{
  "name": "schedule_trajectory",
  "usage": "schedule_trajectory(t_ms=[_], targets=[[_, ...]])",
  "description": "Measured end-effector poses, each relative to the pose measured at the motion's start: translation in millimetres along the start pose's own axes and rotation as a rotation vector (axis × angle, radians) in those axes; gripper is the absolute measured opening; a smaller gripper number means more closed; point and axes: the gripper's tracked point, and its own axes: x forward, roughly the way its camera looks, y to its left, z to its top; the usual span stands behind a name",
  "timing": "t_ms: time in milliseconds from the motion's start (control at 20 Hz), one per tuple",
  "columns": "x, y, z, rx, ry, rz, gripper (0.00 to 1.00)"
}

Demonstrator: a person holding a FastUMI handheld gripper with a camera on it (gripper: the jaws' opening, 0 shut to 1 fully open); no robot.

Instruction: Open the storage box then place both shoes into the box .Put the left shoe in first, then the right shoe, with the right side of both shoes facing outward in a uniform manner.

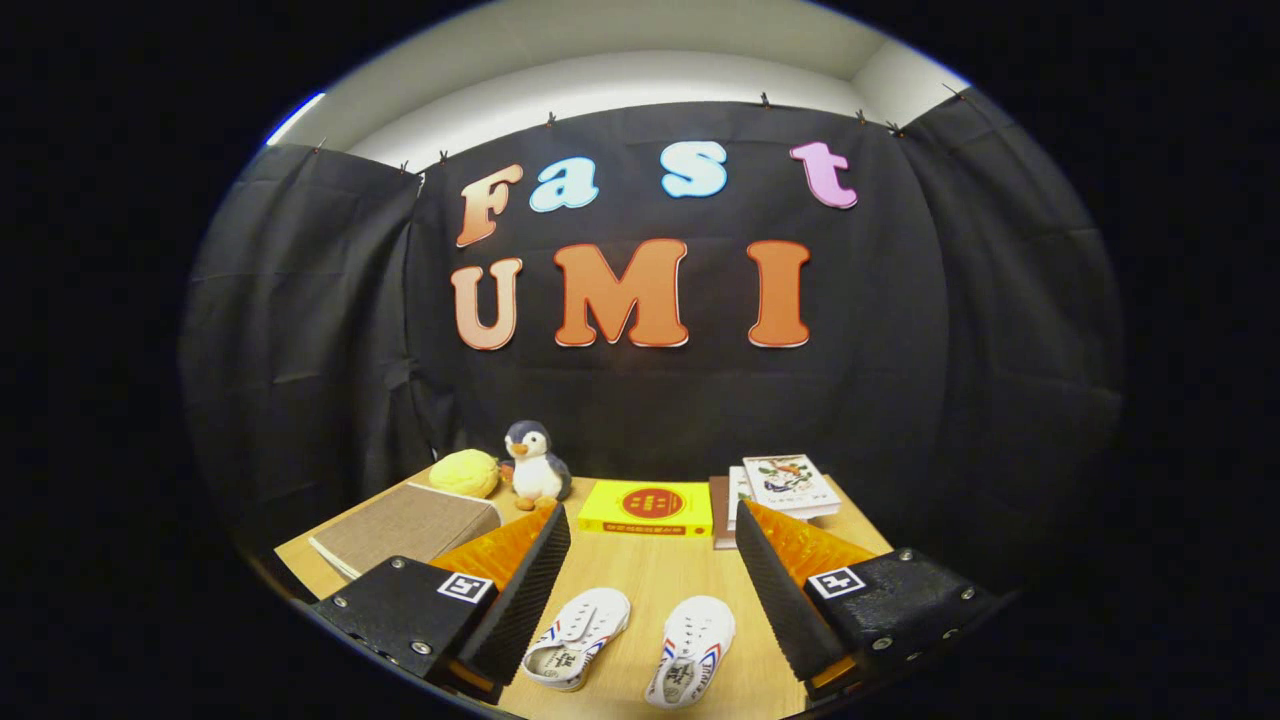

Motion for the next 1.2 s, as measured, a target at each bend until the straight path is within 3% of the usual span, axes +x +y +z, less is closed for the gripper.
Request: schedule_trajectory(t_ms=[150,300,450,800,1200], targets=[[16.3,26.9,-32.6,0.138,0.096,0.117,0.99],[28.2,62.5,-59.1,0.418,0.221,0.285,0.99],[39.0,80.2,-82.9,0.607,0.317,0.379,0.98],[57.6,137.4,-135.3,0.852,0.515,0.563,0.98],[91.0,190.7,-163.8,1.071,0.668,0.685,0.98]])
